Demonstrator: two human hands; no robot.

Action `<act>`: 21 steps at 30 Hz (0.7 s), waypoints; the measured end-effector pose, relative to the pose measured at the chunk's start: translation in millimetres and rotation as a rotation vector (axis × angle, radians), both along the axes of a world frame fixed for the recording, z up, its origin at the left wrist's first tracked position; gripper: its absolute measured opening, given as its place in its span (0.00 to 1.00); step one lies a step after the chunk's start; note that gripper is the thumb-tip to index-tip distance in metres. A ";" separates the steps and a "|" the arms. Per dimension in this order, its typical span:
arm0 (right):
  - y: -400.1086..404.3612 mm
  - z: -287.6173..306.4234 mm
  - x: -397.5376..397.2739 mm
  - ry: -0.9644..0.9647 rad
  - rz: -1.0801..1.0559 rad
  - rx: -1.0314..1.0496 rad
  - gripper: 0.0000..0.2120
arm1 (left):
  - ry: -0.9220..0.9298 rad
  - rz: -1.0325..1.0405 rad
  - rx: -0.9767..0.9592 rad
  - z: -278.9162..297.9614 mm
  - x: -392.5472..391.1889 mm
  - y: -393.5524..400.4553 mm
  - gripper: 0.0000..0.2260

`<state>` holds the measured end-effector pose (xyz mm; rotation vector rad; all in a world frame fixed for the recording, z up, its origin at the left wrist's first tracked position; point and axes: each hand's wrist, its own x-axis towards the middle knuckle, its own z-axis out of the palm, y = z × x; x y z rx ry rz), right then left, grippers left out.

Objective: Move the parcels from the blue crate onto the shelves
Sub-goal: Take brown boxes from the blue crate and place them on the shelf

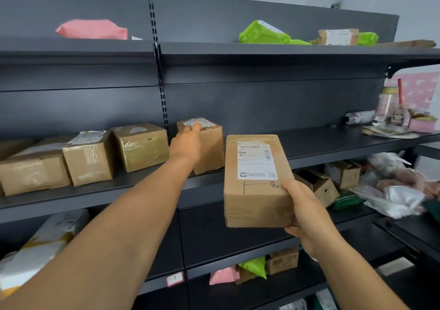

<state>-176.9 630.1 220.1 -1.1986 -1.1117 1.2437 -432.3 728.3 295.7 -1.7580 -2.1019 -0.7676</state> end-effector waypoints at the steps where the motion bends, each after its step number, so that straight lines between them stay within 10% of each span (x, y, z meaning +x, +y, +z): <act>1: 3.8 1.1 -0.5 -0.001 0.008 0.005 0.06 | 0.028 0.017 -0.006 1.5 -2.3 3.2 0.19; 9: 30.3 5.9 -9.7 0.016 0.034 0.017 0.11 | 0.193 0.187 -0.136 15.3 -17.9 23.6 0.28; 21: 19.8 -5.8 -18.9 0.075 0.050 0.008 0.03 | -0.274 -0.270 -0.023 -35.5 12.8 -78.2 0.25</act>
